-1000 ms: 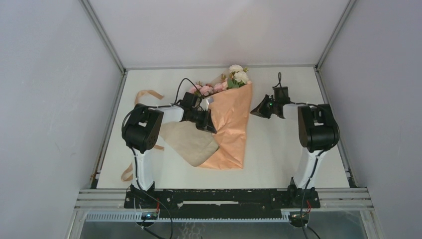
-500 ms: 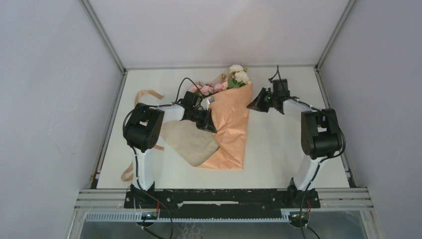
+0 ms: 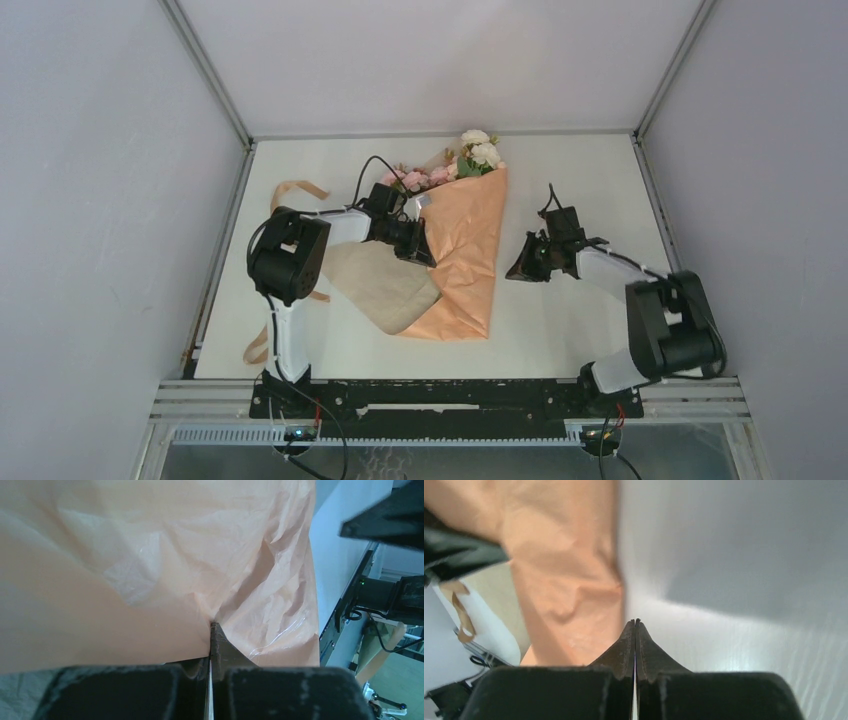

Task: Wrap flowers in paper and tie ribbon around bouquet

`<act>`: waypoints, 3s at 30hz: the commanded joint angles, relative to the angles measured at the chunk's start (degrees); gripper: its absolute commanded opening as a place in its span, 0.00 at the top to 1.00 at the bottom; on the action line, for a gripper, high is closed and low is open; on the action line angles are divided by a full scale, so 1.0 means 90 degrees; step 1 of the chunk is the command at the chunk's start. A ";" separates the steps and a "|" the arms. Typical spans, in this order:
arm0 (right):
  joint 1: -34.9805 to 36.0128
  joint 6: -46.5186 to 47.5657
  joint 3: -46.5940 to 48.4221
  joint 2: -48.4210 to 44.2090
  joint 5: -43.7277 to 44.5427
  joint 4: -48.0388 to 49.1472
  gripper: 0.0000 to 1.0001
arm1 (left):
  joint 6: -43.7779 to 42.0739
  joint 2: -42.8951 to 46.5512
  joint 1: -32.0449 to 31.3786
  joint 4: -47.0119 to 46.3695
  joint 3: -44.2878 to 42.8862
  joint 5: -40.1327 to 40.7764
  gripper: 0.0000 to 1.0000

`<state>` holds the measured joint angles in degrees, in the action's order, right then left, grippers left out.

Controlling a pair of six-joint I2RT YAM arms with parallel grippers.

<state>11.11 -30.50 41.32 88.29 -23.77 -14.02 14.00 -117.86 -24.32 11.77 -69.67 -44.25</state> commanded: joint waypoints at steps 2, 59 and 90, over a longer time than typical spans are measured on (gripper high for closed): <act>0.1168 0.0385 0.0072 -0.1349 0.0561 -0.0521 1.00 | -0.0159 0.0005 -0.0043 0.0118 -0.0120 0.0161 1.00; 0.2933 -0.0200 0.0028 0.1342 -0.0097 0.0670 1.00 | -0.4305 -0.0733 0.2120 0.6204 -0.3125 0.2636 0.11; 0.2947 -0.0171 0.0028 0.1366 0.0007 0.0562 1.00 | -0.1912 0.1840 0.2527 0.4488 -0.0277 0.0286 0.31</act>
<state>36.86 -34.81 42.61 97.67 -30.55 -5.15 -17.26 -113.10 -6.63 63.72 -78.83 -42.00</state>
